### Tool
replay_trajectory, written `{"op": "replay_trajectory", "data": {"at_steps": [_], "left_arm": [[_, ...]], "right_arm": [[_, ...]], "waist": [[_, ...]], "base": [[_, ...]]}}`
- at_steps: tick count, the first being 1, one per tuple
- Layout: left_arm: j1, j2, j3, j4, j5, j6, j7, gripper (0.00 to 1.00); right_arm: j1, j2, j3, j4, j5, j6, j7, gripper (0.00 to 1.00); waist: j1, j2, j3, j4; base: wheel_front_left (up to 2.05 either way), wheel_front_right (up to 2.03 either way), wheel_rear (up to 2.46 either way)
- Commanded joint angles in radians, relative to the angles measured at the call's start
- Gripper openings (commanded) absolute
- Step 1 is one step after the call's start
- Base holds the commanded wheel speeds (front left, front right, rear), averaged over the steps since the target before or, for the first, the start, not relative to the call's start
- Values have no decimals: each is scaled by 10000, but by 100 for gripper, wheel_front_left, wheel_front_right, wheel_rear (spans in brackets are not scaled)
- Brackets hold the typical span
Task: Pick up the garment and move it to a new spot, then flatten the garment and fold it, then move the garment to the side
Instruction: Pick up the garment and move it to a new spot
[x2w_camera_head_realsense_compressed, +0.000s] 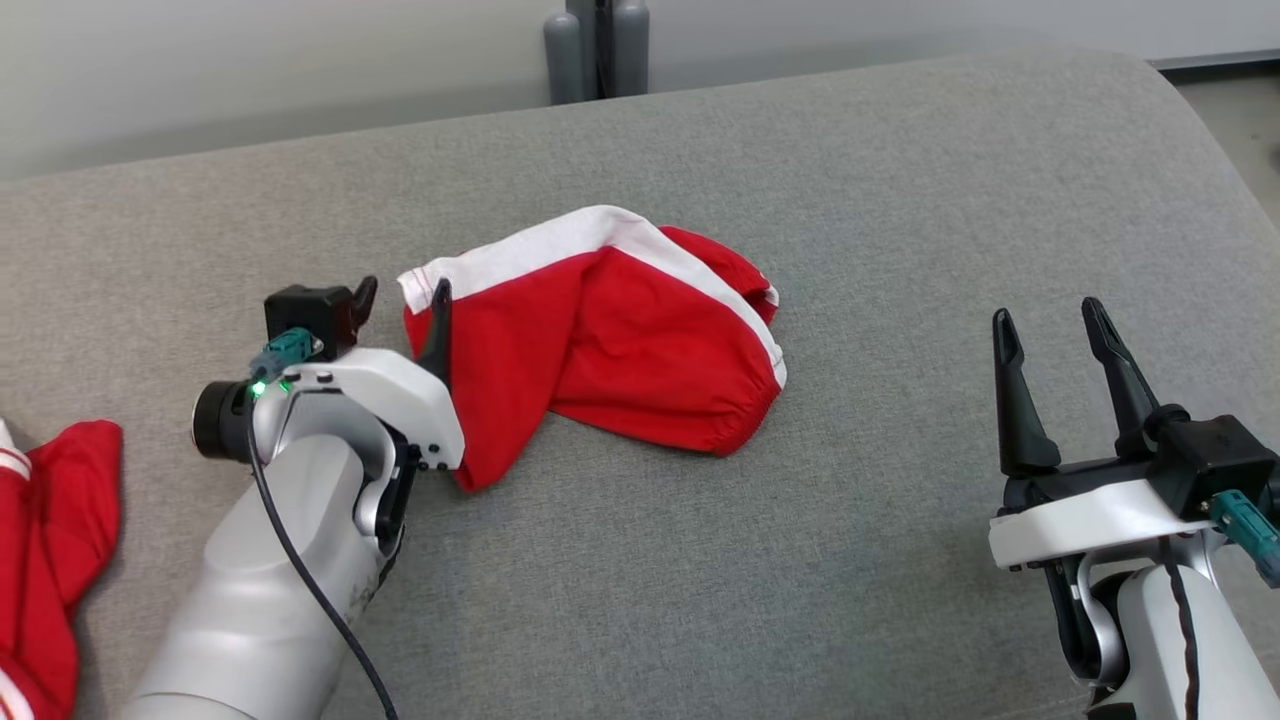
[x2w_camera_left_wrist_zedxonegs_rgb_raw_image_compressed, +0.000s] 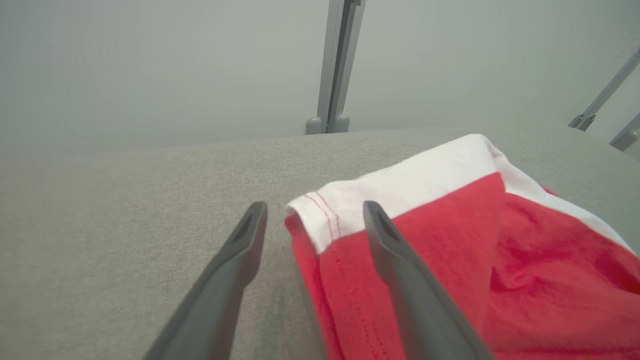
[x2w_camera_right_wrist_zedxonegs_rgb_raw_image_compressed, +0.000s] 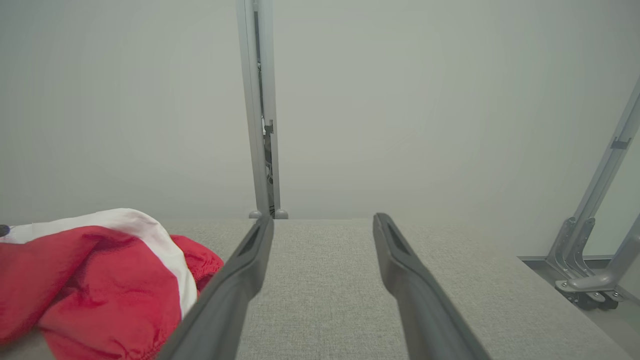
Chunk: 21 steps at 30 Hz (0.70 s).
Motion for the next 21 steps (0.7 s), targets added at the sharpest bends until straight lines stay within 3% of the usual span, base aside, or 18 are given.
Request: {"op": "replay_trajectory", "data": {"at_steps": [1,6,14,21], "left_arm": [[-206,64,140,-252,168,109,-65,100],[509,268,1022,-1847,760,457,-61,100],[2742,112,3142,-5181,1942,736,-52,100],[5208,-447,4199,-7172,2970,373,-49,100]], "right_arm": [[106,-50,-51,23,-49,2,-48,100],[224,-75,-20,-79,-121,2,-48,100],[580,-118,146,-160,-33,2,-48,100],[885,-119,248,-64,200,2,-48,100]], "waist": [[0,0,-144,136],[0,0,-498,398],[0,0,-1043,704],[0,0,-1165,891]], "base": [[0,0,0],[0,0,0],[0,0,0],[0,0,0]]}}
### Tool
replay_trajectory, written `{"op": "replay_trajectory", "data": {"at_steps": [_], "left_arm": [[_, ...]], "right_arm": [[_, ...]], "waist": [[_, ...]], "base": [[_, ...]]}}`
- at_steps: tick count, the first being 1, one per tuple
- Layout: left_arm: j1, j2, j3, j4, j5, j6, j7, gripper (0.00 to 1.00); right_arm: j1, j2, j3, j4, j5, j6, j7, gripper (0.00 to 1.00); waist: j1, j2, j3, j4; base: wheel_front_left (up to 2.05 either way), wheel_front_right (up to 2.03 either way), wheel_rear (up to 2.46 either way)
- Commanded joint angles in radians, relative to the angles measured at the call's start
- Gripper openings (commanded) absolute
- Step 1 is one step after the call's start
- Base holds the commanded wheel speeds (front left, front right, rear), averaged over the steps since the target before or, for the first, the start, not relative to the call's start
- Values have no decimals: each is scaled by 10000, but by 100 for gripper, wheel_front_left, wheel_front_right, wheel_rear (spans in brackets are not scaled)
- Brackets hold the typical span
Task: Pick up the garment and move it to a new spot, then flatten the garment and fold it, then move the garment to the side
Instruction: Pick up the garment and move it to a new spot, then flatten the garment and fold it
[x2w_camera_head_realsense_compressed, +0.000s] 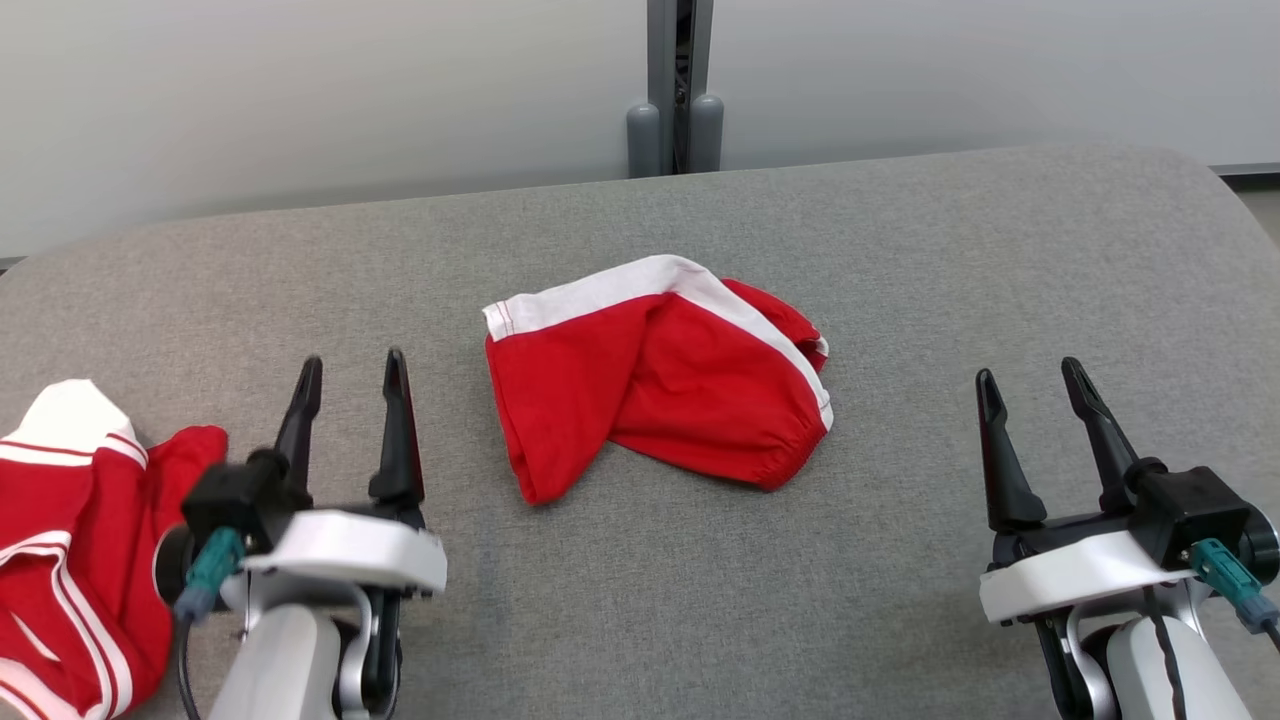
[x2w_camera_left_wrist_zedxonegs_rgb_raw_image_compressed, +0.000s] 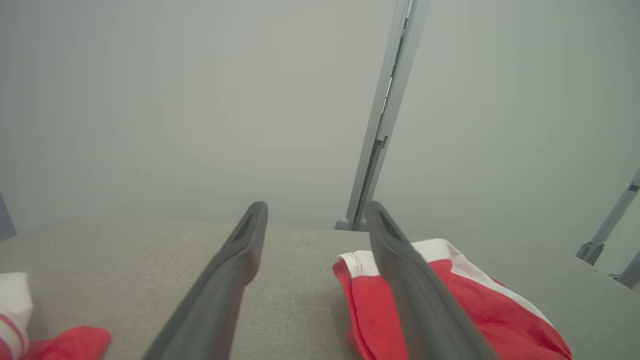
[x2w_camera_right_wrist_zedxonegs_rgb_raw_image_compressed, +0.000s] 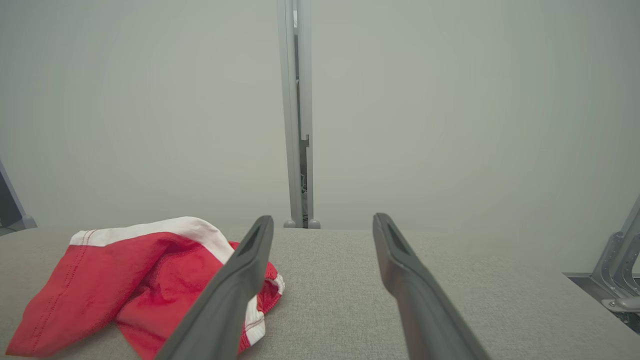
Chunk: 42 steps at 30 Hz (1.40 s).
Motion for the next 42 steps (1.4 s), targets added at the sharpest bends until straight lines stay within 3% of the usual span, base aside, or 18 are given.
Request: {"op": "replay_trajectory", "data": {"at_steps": [1,10,25,32,42], "left_arm": [[93,25,61,-48,76,-64,-9,100],[1294,-139,233,-895,-11,-57,-9,100],[997,-141,-437,-840,161,95,-10,100],[779,-145,-650,-807,335,97,-10,100],[617,-145,-824,-831,365,158,-10,100]], "right_arm": [[77,-48,-23,-6,68,2,-48,100],[114,-175,73,379,501,2,-48,100],[-1536,-269,1183,3295,2093,2,-46,100],[-2442,-222,1083,4916,2123,2,-48,100],[-3002,-168,1118,5920,2058,2,-46,100]], "waist": [[0,0,-6,23],[0,0,14,355],[0,0,702,1064],[0,0,1122,1445],[0,0,1360,1695]], "base": [[0,0,0],[0,0,0],[0,0,0],[0,0,0],[0,0,0]]}}
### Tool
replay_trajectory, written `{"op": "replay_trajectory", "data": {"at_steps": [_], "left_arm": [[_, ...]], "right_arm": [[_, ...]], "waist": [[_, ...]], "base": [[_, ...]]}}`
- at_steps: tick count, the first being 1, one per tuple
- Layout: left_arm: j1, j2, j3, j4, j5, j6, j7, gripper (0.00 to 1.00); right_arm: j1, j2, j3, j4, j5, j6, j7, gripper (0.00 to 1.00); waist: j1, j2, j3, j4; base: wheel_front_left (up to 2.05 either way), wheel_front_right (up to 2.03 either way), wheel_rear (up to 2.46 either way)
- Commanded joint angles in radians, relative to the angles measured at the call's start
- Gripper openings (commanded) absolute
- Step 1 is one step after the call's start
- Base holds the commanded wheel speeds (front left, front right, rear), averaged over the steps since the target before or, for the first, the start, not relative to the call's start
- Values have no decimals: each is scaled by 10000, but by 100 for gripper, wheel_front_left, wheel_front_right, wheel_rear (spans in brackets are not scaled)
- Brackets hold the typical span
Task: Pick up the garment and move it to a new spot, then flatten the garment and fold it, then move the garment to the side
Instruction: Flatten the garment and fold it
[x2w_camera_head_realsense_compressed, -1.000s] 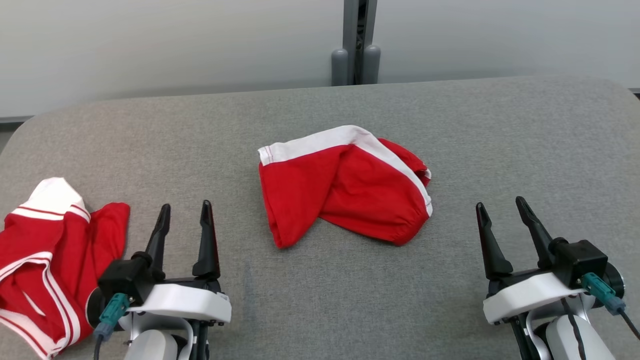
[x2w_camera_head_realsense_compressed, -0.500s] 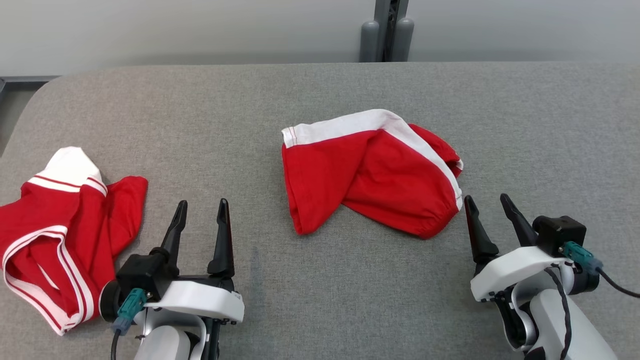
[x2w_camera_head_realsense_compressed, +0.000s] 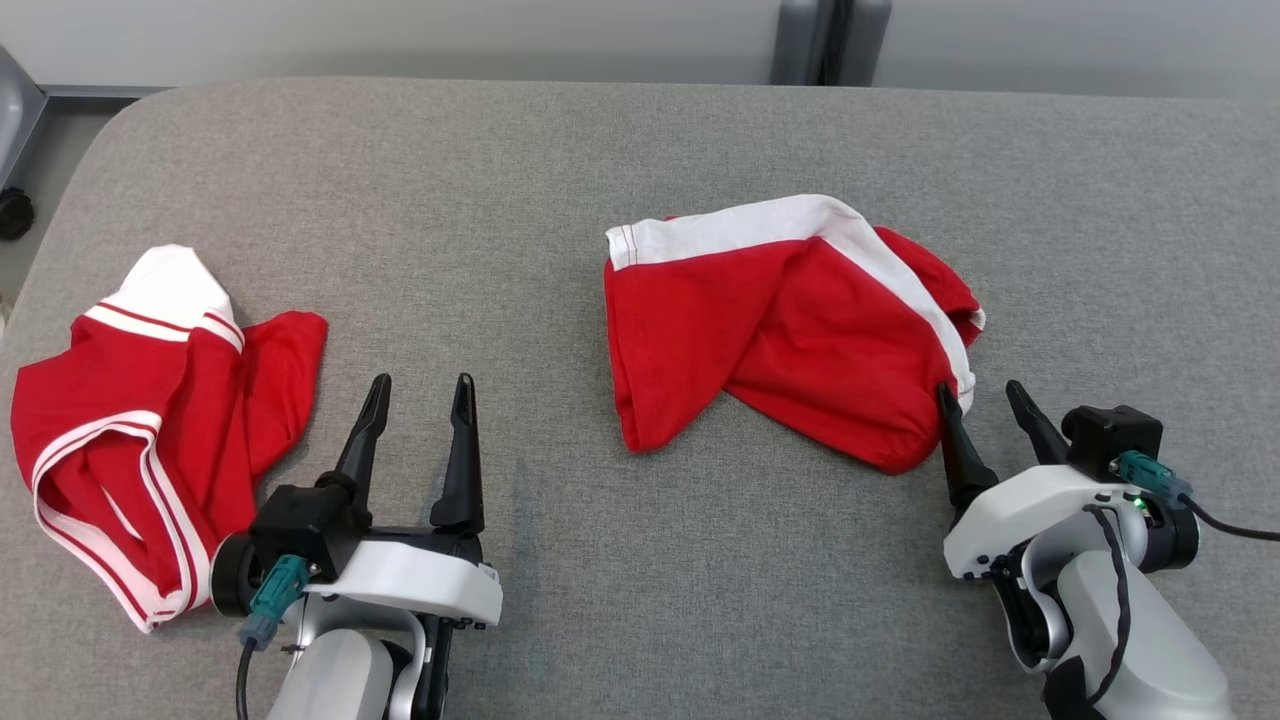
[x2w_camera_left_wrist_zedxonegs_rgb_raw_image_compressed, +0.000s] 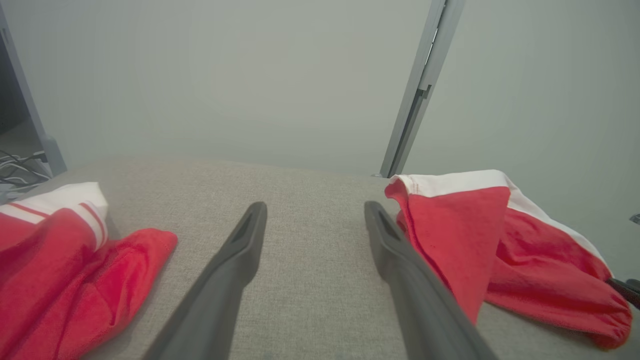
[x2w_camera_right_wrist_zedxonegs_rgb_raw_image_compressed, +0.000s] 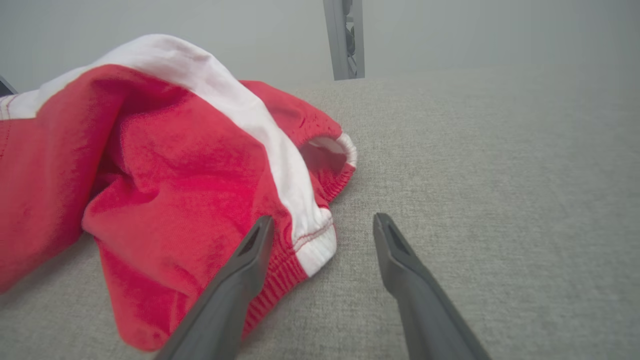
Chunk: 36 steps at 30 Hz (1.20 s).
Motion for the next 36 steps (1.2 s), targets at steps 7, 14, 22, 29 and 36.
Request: {"op": "replay_trajectory", "data": {"at_steps": [7,14,22,29,36], "left_arm": [[-78,35,-8,-33,56,99,-10,100],[-160,35,4,33,-100,155,-10,100],[16,35,42,42,-316,167,-10,100],[235,36,61,3,-534,198,-10,100],[409,36,53,-37,-661,253,-10,100]], "right_arm": [[-272,-150,287,230,-29,1,-46,0],[-66,-276,328,-195,-278,2,-48,0],[333,-540,276,-1325,-1131,2,-46,0],[869,-959,335,-2934,-2705,1,-46,0],[1988,-1353,273,-4310,-3872,2,-46,0]], "waist": [[0,0,99,15],[0,0,-27,-177],[0,0,-589,-531],[0,0,-1111,-830],[0,0,-1417,-1094]], "base": [[0,0,0],[0,0,0],[0,0,0],[0,0,0],[0,0,0]]}}
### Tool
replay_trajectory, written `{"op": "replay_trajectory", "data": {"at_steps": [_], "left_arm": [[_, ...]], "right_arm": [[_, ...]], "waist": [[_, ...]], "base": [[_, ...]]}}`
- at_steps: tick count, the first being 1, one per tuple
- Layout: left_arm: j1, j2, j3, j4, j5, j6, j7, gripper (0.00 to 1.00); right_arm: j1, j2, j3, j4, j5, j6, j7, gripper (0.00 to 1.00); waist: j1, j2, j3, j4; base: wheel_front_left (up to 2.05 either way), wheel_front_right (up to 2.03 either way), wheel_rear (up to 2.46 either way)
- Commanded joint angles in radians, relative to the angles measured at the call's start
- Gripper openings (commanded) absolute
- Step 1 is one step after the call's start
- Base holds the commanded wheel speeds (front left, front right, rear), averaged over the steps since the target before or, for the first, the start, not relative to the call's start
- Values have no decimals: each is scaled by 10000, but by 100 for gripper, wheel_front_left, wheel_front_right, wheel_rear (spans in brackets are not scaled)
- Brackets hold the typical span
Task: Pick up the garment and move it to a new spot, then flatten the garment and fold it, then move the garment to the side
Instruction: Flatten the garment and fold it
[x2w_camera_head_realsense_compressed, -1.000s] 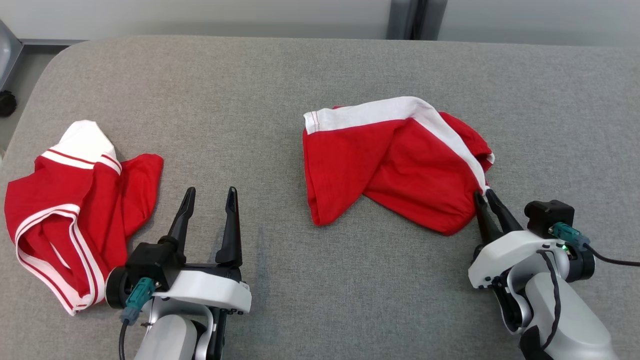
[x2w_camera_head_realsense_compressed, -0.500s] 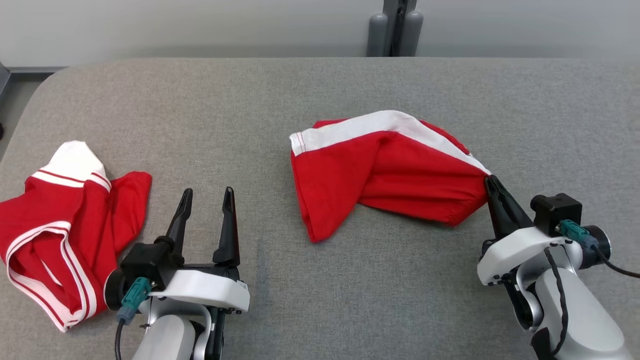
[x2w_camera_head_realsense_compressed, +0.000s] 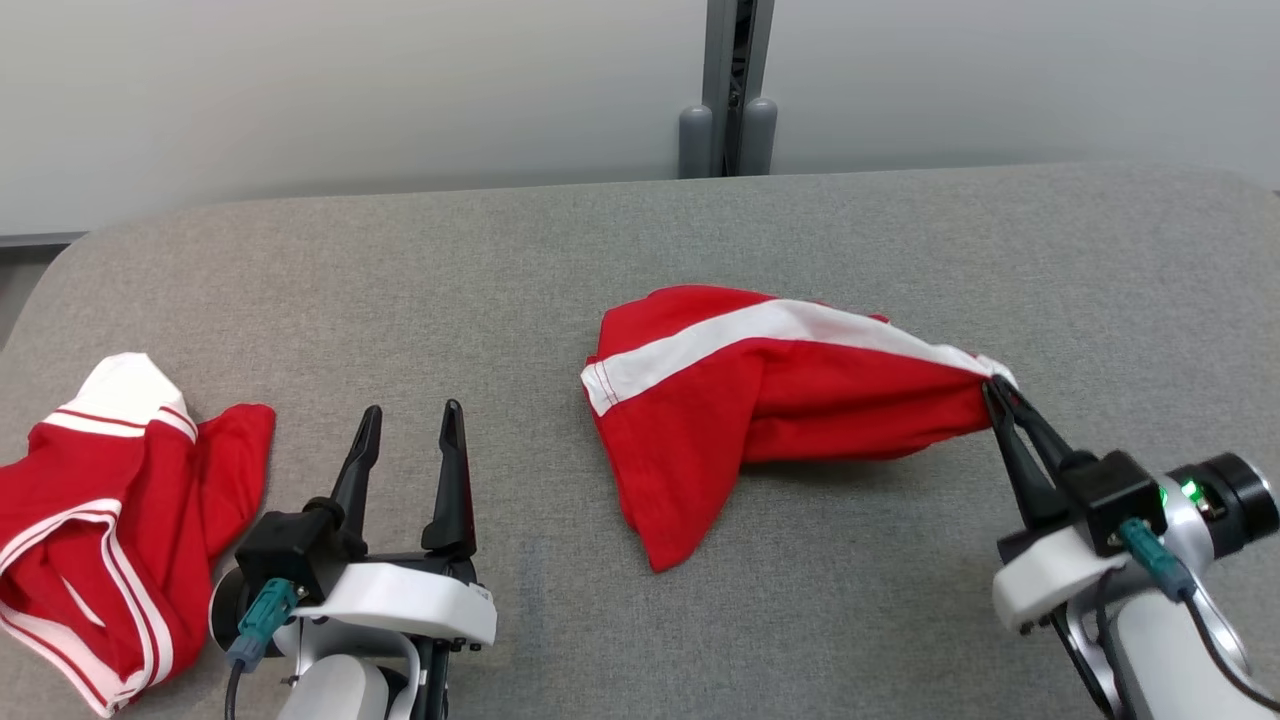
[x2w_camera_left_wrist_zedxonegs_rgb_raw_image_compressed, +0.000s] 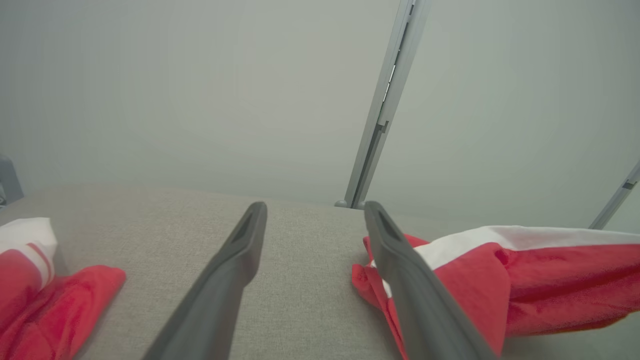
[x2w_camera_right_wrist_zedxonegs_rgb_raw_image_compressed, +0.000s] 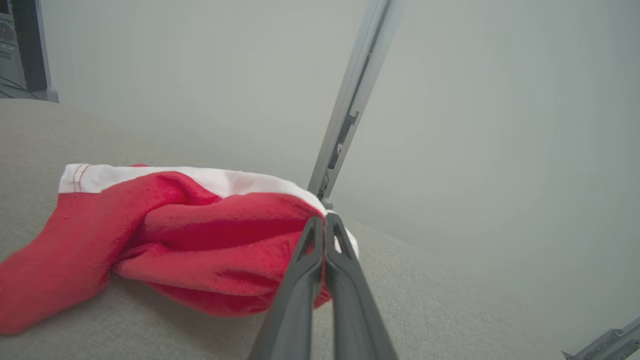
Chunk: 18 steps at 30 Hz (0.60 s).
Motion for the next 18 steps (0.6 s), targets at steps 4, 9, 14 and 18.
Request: {"op": "replay_trajectory", "data": {"at_steps": [4,9,14,18], "left_arm": [[106,38,54,-48,-105,42,-10,100],[70,38,-10,6,-125,13,-10,100],[39,40,-80,69,-182,9,-10,100],[57,38,-122,156,-198,-32,-10,100]], "right_arm": [[761,-348,294,-79,-145,1,-44,0],[1292,-817,996,516,-58,2,74,0],[1374,-1129,1720,1257,126,1,228,0],[1417,-1069,2342,2065,826,1,477,100]], "waist": [[0,0,-98,-185],[0,0,-101,-290],[0,0,-134,-311],[0,0,-201,-273]], "base": [[0,0,0],[0,0,0],[0,0,0],[0,0,0]]}}
